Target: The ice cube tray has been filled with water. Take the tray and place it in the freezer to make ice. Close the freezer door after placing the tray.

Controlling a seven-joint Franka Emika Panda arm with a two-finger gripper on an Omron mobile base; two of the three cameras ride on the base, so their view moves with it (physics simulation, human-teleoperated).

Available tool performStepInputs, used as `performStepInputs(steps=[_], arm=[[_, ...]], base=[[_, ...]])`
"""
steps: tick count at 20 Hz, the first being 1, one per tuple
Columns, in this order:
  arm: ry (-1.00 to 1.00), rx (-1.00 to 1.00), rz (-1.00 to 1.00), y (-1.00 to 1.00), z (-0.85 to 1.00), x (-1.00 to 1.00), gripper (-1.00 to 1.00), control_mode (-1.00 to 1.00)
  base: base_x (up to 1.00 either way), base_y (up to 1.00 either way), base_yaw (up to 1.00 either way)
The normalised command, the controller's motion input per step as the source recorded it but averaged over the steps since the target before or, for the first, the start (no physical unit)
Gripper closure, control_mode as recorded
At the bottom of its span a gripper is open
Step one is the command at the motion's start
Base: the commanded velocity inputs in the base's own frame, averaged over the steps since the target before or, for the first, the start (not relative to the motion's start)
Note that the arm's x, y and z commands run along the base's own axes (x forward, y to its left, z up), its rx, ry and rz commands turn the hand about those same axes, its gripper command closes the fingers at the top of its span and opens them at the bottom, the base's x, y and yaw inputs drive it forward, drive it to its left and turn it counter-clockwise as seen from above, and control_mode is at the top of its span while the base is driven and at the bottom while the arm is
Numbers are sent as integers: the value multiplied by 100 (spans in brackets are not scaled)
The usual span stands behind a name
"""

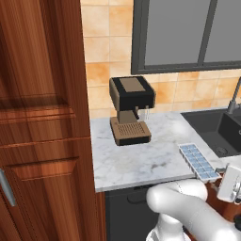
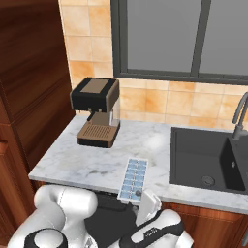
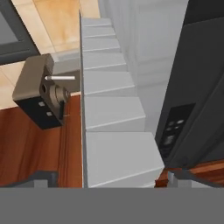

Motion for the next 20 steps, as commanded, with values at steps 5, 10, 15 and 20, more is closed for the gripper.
performStepInputs(steps=[5, 10, 15, 20], arm=[[0, 0, -15, 23, 0, 15, -100, -100], [0, 0, -21, 2, 0, 1, -100, -100], [0, 0, -25, 0, 0, 0, -100, -100], [0, -1, -22, 0, 0, 0, -100, -100]], base=[[0, 0, 0], [0, 0, 0], [0, 0, 0], [0, 0, 0]])
